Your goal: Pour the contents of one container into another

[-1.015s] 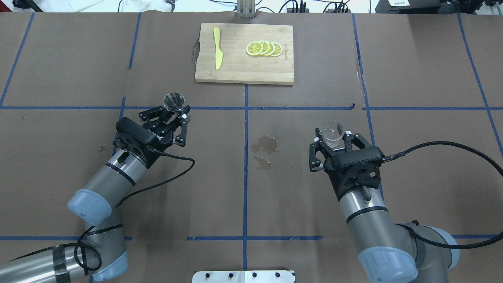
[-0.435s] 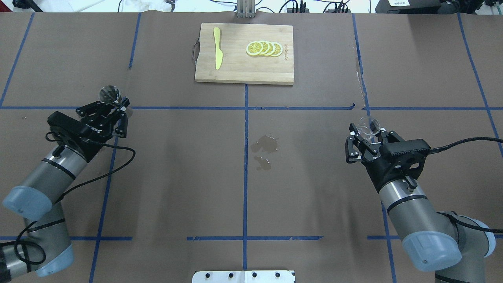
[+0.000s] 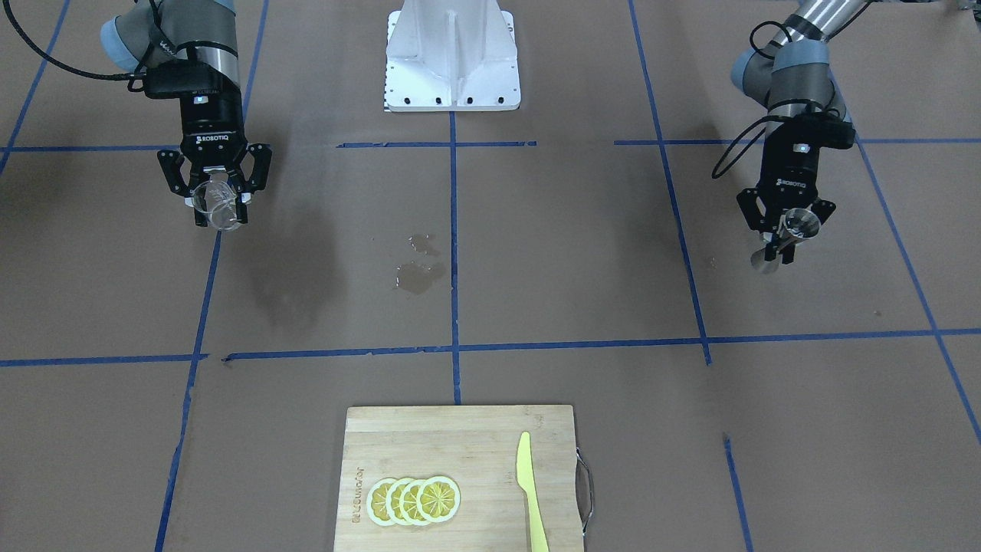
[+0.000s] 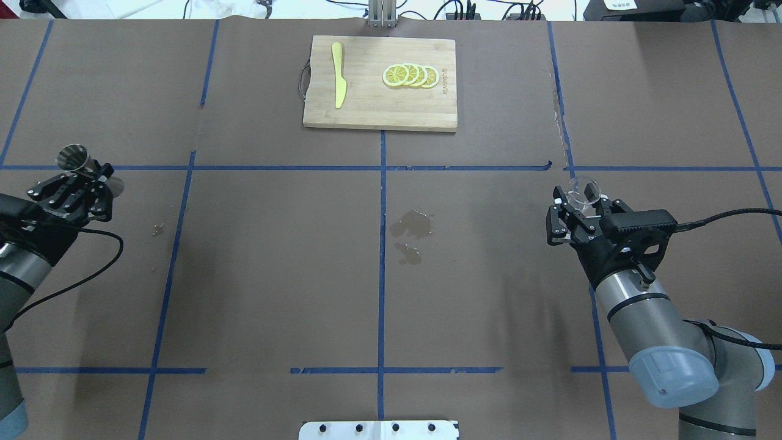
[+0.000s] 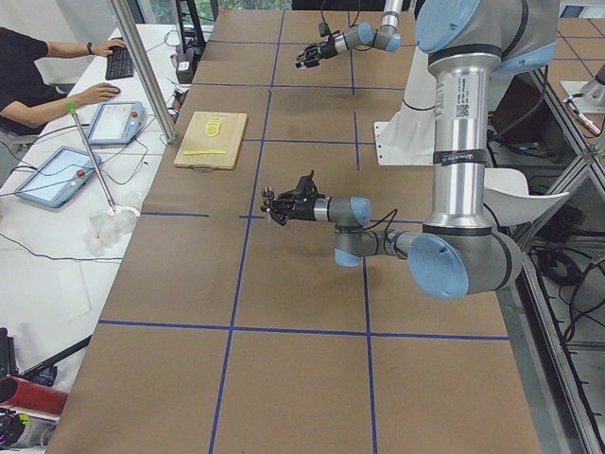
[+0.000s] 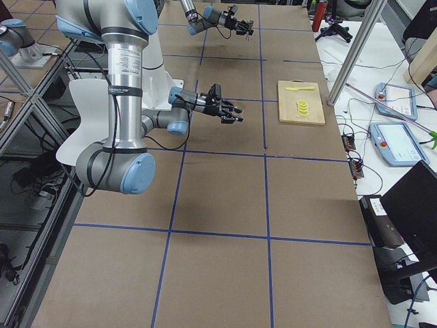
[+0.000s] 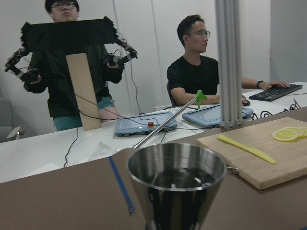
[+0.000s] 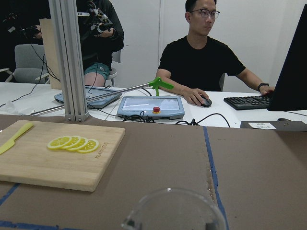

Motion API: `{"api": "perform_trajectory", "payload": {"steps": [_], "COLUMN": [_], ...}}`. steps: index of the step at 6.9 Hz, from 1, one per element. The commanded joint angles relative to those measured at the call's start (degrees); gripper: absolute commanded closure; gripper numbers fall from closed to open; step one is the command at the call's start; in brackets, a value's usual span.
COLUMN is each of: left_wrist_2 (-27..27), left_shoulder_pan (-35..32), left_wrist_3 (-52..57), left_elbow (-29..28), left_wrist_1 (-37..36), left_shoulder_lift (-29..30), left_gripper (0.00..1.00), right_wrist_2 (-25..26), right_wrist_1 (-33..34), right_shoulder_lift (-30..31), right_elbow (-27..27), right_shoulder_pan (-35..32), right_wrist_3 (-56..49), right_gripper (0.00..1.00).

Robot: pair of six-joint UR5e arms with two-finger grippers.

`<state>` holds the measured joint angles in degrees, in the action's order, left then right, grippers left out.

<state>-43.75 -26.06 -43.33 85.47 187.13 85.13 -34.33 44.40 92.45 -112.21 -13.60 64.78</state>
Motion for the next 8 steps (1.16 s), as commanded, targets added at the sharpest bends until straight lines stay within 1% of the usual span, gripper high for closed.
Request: {"api": "perform_trajectory", "payload": {"steps": [1,2,3,6,8], "left_wrist_2": [7.5,9.5,9.7,8.3,8.4], "left_shoulder_pan": [0.2,1.0,2.7,7.1,8.3], "left_wrist_3": [-7.3,-10.3,-10.4,-10.3,-10.4], "left_elbow": [-4.5,-6.6,-6.6,-6.4,-6.5], "left_wrist_1": [3.5,3.5,3.3,2.3,2.1], "left_shoulder_lift": [-1.5,-2.1,-2.1,-2.2,-2.9], "left_gripper": [1.0,1.0,1.0,1.0,1.0], "right_wrist_2": [-0.1,-0.1,-0.1,-0.1,-0.1], "right_wrist_1": [0.1,0.1,0.0,0.0,0.0], "right_shoulder_lift": [-0.1,-0.2,-0.2,-0.4,-0.6], "right_elbow": [0.3,0.4,0.7,1.6,1.7], "right_shoulder_pan": [-0.3,-0.3,-0.2,-0.2,-0.1], "right_wrist_3": [0.0,0.0,0.1,0.1,0.1], "right_gripper": [1.0,1.0,1.0,1.0,1.0]}}
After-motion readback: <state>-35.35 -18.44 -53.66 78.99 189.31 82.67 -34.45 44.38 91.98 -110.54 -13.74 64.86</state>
